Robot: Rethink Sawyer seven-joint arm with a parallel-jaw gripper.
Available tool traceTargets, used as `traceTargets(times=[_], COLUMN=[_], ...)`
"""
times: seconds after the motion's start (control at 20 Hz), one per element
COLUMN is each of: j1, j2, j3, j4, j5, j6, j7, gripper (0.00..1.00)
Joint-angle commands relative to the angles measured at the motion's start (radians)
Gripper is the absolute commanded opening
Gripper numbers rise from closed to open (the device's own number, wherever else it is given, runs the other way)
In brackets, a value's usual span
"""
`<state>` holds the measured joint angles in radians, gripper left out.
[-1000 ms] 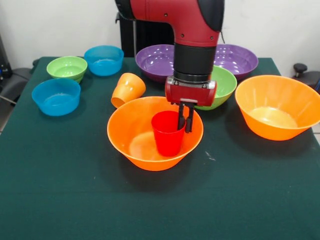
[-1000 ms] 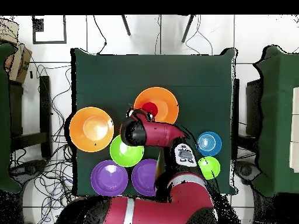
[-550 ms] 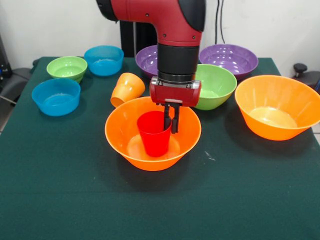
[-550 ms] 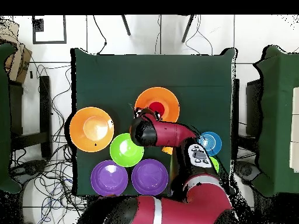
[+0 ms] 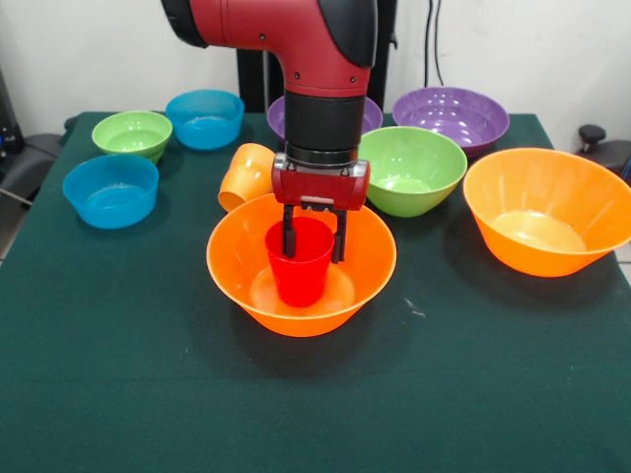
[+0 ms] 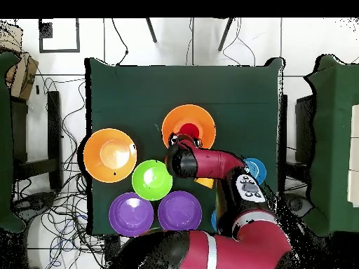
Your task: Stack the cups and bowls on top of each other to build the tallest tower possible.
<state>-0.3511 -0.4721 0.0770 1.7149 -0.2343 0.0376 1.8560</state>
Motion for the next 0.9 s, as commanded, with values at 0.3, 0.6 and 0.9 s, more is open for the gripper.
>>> traceTargets(times=[0.3,0.6,0.9], j1=[-0.021,-0.076,-0.133], j2=[-0.029,-0.193,-0.270], j3=[0.090,0.164,0.221], j4=[0.080,0.179,0.237], j5=[-0.067,-0.027,-0.025], j6=[0.121,0.222,0.272], j7=[0.013,-0.004,-0.032], gripper=[1.00,1.00,1.00])
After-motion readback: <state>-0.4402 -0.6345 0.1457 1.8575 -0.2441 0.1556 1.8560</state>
